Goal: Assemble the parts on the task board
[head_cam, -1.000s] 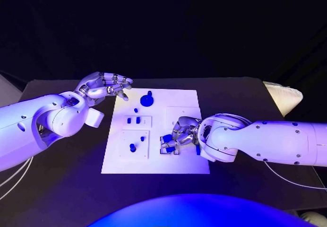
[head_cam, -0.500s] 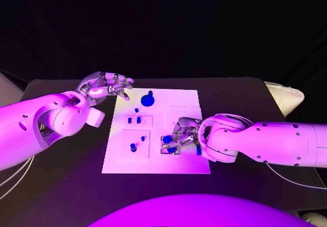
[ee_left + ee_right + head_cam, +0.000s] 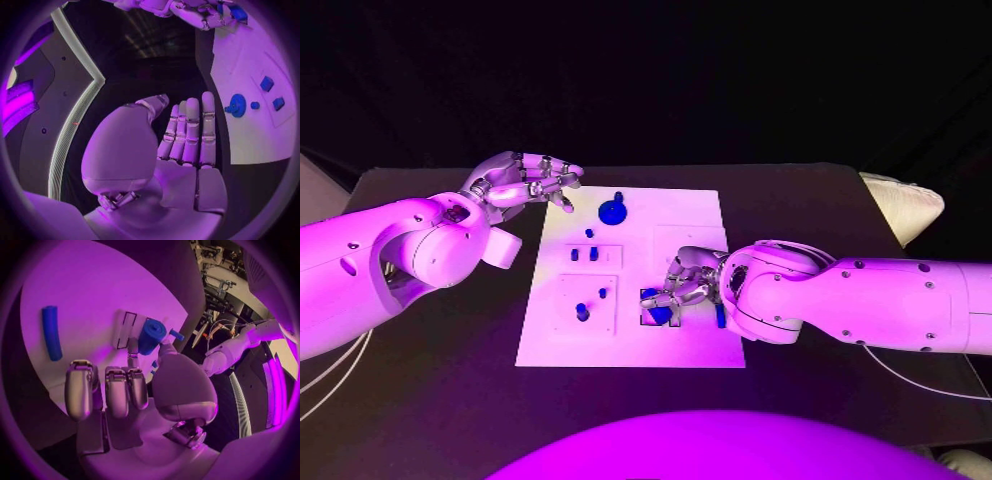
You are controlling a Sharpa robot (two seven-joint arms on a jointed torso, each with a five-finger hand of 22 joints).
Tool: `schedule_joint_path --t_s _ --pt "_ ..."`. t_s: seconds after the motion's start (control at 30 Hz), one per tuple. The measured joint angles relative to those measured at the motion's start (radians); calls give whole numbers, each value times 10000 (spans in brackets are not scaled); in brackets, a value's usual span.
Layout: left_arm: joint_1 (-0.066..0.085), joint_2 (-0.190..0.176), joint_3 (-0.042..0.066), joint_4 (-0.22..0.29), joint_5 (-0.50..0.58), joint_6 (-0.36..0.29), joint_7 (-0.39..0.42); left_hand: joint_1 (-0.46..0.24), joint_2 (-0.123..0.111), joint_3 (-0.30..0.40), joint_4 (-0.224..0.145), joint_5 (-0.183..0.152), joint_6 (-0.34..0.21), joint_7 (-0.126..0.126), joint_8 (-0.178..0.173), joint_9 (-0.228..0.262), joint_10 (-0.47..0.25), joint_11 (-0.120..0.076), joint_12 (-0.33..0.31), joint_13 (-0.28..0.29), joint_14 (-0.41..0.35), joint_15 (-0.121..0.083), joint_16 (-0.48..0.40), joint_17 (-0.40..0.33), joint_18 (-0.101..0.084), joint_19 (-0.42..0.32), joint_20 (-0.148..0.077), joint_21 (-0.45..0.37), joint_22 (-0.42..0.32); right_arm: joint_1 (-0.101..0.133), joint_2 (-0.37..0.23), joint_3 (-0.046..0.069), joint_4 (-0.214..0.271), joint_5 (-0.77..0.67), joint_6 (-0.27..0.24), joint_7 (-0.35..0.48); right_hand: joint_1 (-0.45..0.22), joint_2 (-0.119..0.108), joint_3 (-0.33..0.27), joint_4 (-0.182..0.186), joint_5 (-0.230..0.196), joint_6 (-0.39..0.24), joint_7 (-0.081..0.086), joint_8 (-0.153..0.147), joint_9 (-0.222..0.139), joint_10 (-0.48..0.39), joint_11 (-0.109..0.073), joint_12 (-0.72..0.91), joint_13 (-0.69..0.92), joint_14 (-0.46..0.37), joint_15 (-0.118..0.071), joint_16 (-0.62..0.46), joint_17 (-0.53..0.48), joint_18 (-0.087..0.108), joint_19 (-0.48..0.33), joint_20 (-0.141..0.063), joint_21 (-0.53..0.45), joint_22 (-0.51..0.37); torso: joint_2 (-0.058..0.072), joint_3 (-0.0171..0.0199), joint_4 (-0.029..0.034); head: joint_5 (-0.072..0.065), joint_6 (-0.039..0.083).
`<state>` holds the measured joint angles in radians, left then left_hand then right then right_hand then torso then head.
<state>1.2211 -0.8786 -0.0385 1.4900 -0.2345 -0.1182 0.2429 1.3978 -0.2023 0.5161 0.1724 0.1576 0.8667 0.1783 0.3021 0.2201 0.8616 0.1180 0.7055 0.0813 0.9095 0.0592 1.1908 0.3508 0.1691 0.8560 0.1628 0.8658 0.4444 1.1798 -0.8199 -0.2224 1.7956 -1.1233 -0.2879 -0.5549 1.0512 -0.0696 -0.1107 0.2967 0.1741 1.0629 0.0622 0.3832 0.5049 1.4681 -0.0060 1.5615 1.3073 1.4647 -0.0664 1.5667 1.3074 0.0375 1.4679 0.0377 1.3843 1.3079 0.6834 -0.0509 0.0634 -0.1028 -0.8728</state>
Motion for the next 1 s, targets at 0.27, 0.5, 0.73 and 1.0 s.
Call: schedule_joint_path --t_s 0.27,0.5,0.73,1.0 --pt "0 -11 0 3 1 -1 -2 0 0 0 0 0 0 0 0 1 0 0 0 0 0 0 0 0 1 0 0 0 1 -24 2 0 10 -79 -96 0 -367 -31 -195 3 -369 -69 -3 68 23 0 0 -36 7 0 0 0 0 1 0 0 -40 -1 -2 1 0 -7 0" --pt "0 -22 0 7 2 -2 -3 0 0 0 0 0 0 0 0 1 0 0 0 0 0 0 0 0 0 0 0 -35 1 -62 -134 0 175 -92 -124 16 -670 -67 -258 13 -581 -102 30 113 38 0 1 -76 7 0 0 0 0 0 0 0 -40 -2 -4 0 0 -1 0" --pt "0 -33 0 10 3 -3 -4 0 0 0 0 0 0 0 0 1 0 0 0 0 0 0 0 0 0 0 0 -35 1 -89 -487 0 523 -81 -146 66 -721 -15 -258 13 -581 -102 30 113 47 0 1 -76 6 0 0 0 -1 0 0 0 -40 -3 -4 7 -12 25 0" --pt "0 -43 0 5 4 -4 -5 0 0 0 0 0 0 0 0 2 0 0 0 0 0 0 0 0 1 0 0 -35 2 -85 -999 0 912 -71 -215 162 -664 41 -228 -17 -581 -102 30 113 56 0 1 -76 5 0 0 0 -1 0 0 1 32 -4 -4 12 -22 47 0"
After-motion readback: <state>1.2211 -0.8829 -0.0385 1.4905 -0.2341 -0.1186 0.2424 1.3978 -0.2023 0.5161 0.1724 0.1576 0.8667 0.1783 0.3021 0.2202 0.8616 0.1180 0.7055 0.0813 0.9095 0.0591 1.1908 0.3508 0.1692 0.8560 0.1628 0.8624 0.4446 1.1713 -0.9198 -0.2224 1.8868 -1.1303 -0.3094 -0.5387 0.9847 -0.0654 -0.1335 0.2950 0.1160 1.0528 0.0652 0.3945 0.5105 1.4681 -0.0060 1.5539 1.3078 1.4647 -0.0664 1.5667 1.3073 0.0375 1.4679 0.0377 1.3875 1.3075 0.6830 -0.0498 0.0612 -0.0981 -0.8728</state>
